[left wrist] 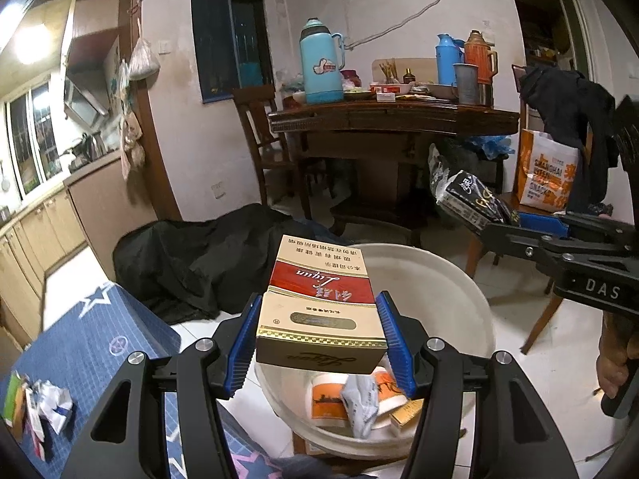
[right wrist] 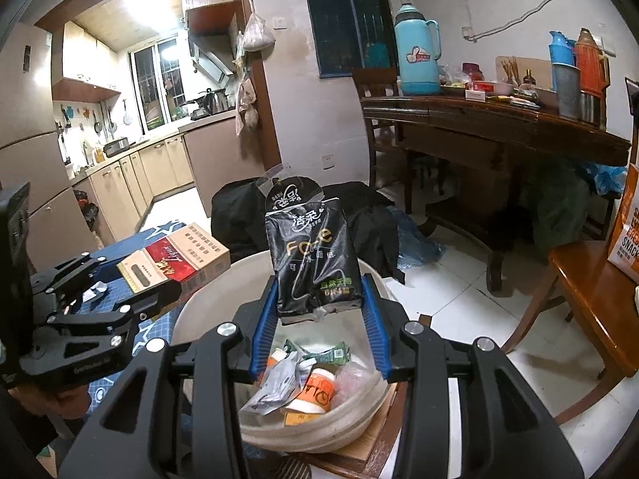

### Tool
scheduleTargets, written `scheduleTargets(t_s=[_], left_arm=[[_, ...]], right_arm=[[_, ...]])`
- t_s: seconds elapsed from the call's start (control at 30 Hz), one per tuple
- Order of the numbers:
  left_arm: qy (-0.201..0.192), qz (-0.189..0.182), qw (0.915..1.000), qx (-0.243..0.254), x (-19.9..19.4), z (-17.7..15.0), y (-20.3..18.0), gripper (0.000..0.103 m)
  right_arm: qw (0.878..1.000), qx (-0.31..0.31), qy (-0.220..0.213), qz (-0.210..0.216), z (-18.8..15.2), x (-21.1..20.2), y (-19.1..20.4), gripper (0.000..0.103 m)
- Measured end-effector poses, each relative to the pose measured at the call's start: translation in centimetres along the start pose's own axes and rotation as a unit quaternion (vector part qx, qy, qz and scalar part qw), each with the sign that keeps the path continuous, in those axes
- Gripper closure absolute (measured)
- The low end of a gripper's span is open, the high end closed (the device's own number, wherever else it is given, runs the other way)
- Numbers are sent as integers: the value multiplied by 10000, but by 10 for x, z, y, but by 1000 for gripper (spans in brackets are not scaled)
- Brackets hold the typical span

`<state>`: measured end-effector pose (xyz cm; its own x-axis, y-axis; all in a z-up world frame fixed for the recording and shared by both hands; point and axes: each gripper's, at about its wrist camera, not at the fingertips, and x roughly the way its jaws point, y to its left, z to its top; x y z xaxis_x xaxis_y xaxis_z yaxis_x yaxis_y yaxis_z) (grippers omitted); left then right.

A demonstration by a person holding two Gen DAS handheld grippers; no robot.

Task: Collect trash
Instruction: 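Open both tools to drop the pack and black bag into the bucket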

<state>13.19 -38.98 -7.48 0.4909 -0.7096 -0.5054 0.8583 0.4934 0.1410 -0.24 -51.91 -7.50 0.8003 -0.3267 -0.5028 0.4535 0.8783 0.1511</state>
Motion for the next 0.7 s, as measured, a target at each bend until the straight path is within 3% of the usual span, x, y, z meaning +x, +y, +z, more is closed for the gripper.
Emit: scheduleTargets(t_s=[0.1,0.13,0.2,0.53,0.7], left_arm=[[18,65,10000,23,4,4,1,42],[31,72,10000,25,6,5,2,40],[35,121,9999,14,8,6,6,33],[18,100,9997,-210,0,-3,16,33],[53,334,9993,-133,-7,-8,12,33]], right_arm=[[9998,3,95,177,3,10,-1,57],[9999,8,80,132,4,12,-1,45],[9999,-29,28,94,4,14,0,36],[10000,10,-13,28,-9,-1,-2,36],[10000,62,-70,6,-11,-10,0,36]])
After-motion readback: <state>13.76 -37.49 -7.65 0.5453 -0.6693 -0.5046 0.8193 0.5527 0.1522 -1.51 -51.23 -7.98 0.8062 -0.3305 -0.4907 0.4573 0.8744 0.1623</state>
